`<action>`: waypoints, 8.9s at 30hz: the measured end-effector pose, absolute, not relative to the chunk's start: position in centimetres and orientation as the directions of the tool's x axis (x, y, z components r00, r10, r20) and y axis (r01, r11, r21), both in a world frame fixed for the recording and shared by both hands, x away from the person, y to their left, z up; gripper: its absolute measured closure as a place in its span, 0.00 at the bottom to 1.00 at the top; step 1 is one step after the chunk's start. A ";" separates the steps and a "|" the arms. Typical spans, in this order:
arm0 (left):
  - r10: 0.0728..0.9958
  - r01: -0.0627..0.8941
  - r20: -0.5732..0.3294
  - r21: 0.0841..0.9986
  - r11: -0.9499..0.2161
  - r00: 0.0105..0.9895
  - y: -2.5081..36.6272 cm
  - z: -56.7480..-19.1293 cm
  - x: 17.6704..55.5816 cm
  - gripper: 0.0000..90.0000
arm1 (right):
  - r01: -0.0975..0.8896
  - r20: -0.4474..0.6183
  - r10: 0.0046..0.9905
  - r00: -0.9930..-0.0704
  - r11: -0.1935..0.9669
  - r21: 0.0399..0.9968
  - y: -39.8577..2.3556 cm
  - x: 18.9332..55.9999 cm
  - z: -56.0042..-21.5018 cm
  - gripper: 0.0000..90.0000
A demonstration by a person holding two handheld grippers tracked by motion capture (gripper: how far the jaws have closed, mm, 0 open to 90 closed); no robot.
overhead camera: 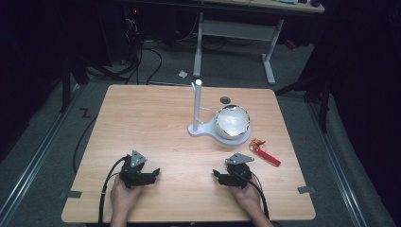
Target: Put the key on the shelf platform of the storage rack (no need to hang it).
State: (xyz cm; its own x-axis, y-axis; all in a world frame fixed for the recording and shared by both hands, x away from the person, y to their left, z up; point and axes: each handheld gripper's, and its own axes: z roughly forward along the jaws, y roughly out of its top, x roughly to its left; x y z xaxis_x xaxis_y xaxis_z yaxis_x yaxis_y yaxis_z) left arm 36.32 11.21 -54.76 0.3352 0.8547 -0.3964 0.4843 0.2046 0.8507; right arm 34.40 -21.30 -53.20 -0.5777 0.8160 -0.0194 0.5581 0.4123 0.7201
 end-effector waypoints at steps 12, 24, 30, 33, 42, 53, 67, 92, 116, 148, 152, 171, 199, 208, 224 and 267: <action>0.857 0.482 -0.395 0.852 0.206 0.331 11.2 -54.8 36.4 0.23 | 0.558 -0.018 0.815 -0.579 0.413 0.720 -21.3 34.4 -53.2 0.35; 0.857 0.482 -0.395 0.851 0.207 0.331 11.2 -54.8 36.4 0.23 | 0.555 -0.009 0.811 -0.584 0.408 0.725 -21.7 33.9 -53.0 0.45; 0.857 0.482 -0.396 0.851 0.207 0.331 11.2 -54.8 36.4 0.23 | 0.536 -0.002 0.815 -0.579 0.383 0.752 -22.0 33.4 -52.4 0.47; 0.857 0.482 -0.396 0.851 0.207 0.331 11.2 -54.8 36.4 0.23 | 0.537 0.008 0.816 -0.579 0.373 0.757 -22.3 33.2 -52.2 0.48; 0.857 0.485 -0.397 0.850 0.208 0.328 11.2 -54.7 36.4 0.23 | 0.533 0.026 0.829 -0.558 0.334 0.777 -23.8 32.4 -51.3 0.48; 0.857 0.485 -0.397 0.850 0.208 0.328 11.2 -54.7 36.4 0.23 | 0.536 0.024 0.855 -0.519 0.304 0.788 -26.9 31.5 -50.4 0.50; 0.857 0.483 -0.399 0.849 0.212 0.326 11.2 -54.7 36.4 0.23 | 0.549 0.021 0.909 -0.416 0.233 0.803 -31.6 30.9 -49.1 0.51; 0.858 0.482 -0.398 0.850 0.213 0.323 11.2 -54.7 36.4 0.23 | 0.624 0.088 0.957 -0.275 0.108 0.774 -36.3 35.9 -49.6 0.46; 0.860 0.480 -0.398 0.851 0.215 0.320 11.2 -54.8 36.4 0.23 | 0.702 0.067 0.957 -0.283 0.159 0.694 -35.6 40.1 -51.9 0.45; 0.860 0.480 -0.398 0.850 0.215 0.320 11.2 -54.8 36.4 0.23 | 0.641 -0.019 0.935 -0.355 0.259 0.722 -35.7 39.3 -51.4 0.75; 0.861 0.482 -0.396 0.850 0.212 0.320 11.2 -54.7 36.4 0.23 | 0.638 -0.015 0.934 -0.357 0.256 0.726 -36.0 39.0 -50.8 0.75; 0.861 0.482 -0.397 0.850 0.215 0.317 11.3 -54.7 36.4 0.23 | 0.600 0.026 0.921 -0.389 0.232 0.765 -36.9 37.5 -48.3 0.75; 0.861 0.483 -0.398 0.849 0.215 0.316 11.3 -54.7 36.4 0.23 | 0.557 0.091 0.886 -0.456 0.204 0.805 -35.9 37.5 -43.7 0.75; 0.861 0.482 -0.399 0.849 0.216 0.316 11.3 -54.7 36.4 0.23 | 0.540 0.100 0.870 -0.484 0.206 0.816 -35.0 38.1 -42.4 0.75; 0.856 0.484 -0.396 0.851 0.206 0.331 11.2 -54.8 36.3 0.23 | 0.520 0.120 0.846 -0.520 0.202 0.830 -34.1 39.1 -40.5 0.75; 0.858 0.483 -0.397 0.850 0.209 0.327 11.2 -54.7 36.3 0.23 | 0.540 0.121 0.806 -0.579 0.268 0.798 -29.4 44.6 -39.7 0.75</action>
